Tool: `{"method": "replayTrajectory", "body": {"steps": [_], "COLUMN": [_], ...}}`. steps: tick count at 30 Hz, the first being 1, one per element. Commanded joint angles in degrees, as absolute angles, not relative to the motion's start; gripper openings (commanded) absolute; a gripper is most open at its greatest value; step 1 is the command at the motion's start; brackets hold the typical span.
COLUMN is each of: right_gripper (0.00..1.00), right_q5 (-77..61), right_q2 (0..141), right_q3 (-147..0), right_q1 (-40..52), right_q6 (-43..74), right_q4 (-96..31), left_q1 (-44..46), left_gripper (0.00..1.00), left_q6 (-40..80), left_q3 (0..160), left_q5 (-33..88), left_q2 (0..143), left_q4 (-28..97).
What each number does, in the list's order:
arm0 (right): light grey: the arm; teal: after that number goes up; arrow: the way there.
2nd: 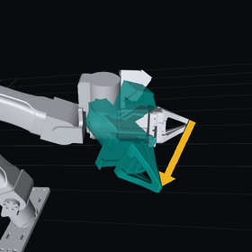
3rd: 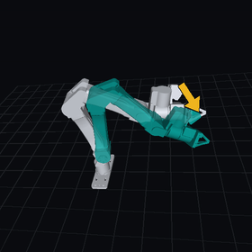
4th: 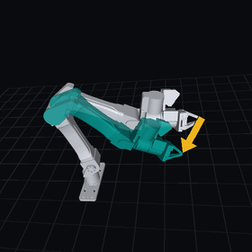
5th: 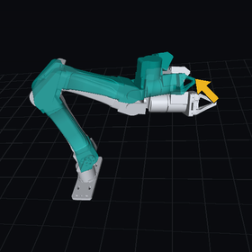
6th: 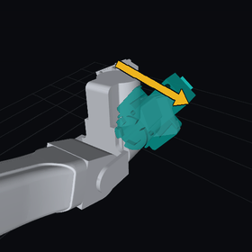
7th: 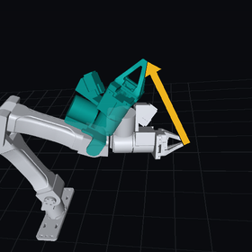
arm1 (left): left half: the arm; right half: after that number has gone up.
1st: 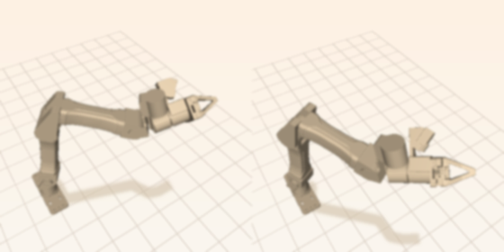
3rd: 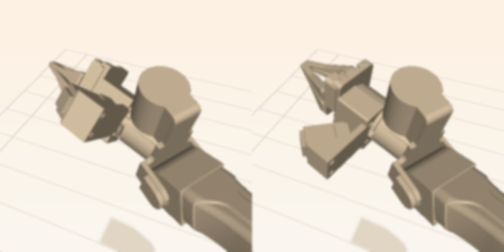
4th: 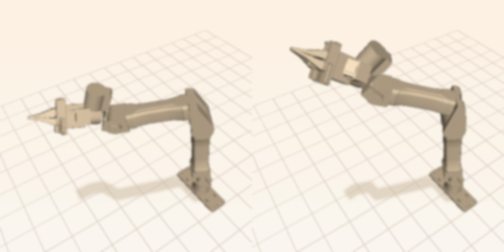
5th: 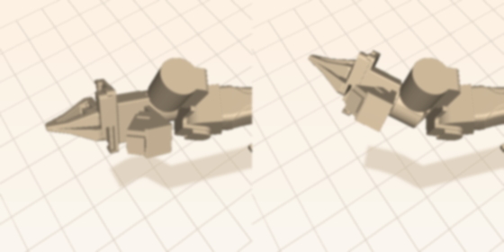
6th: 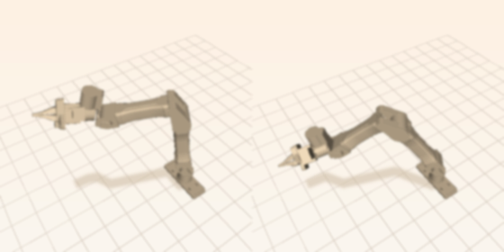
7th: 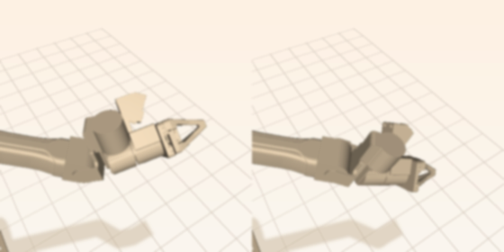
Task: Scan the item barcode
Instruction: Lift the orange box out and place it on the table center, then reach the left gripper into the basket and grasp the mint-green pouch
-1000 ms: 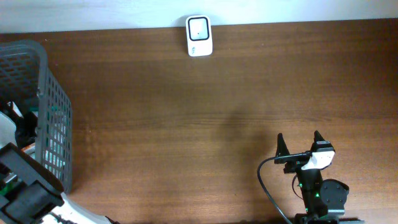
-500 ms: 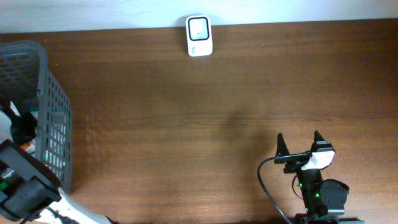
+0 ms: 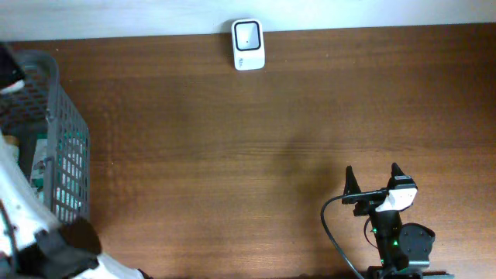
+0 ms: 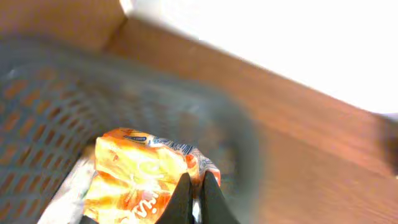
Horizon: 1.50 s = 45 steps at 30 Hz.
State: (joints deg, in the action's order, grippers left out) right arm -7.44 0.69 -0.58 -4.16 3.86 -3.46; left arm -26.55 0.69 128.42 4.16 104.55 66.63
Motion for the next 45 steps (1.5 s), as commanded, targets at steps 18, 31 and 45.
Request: {"method": "replayTrajectory", "body": {"steps": [18,31,45], "right_gripper": [0.98,0.98,0.99], "right_q5": [-7.99,-7.99,-7.99], "right_q2": [0.38,0.38,0.38], "right_q3": [-0.32,-0.32,-0.32], "right_q1": [-4.54,-4.54,-4.54], "right_q6": [3.42,3.42,3.42], "right_q4": [-3.73,-3.73,-3.73], "left_q1": [26.92,26.65,-21.04], "left_gripper": [0.00,0.77,0.57], "left_q6": [-7.66,-8.43,16.29], "left_q3": [76.31,77.23,97.51], "left_q5": [1.63,-3.49,-11.81], "left_q2": [97.93,94.72,80.12], "left_q4": [38.68,27.33,58.17]}}
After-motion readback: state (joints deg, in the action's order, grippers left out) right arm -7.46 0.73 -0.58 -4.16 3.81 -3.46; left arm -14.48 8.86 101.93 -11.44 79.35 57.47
